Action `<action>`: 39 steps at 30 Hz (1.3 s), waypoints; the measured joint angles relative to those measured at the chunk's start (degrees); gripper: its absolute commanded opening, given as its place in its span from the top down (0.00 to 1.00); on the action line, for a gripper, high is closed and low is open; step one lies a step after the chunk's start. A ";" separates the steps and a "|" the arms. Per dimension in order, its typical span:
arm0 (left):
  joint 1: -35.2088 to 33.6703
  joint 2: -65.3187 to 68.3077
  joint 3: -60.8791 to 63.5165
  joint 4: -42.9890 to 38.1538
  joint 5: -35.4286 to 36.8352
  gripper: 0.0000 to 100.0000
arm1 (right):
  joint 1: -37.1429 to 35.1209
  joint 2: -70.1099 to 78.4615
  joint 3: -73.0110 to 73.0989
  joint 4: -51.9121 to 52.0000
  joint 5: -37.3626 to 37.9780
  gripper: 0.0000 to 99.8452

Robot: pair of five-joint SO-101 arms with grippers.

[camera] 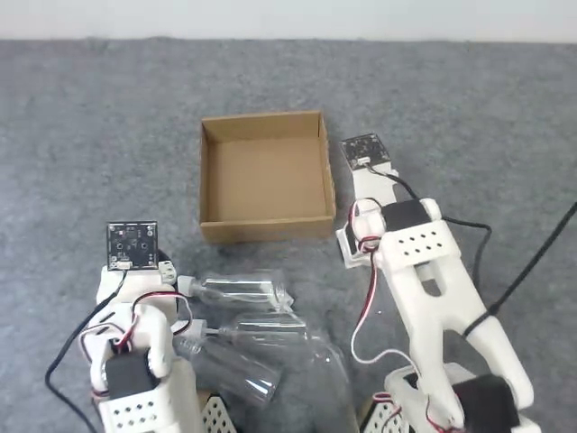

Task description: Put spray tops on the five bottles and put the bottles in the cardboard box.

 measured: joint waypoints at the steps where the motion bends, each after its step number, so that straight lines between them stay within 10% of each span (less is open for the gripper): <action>1: 0.00 0.00 0.00 0.00 0.00 0.98 | -0.09 -0.53 0.00 0.00 0.00 0.92; 39: 0.00 0.00 -0.09 2.99 -1.14 0.90 | -3.69 -13.54 5.63 -8.79 5.45 0.92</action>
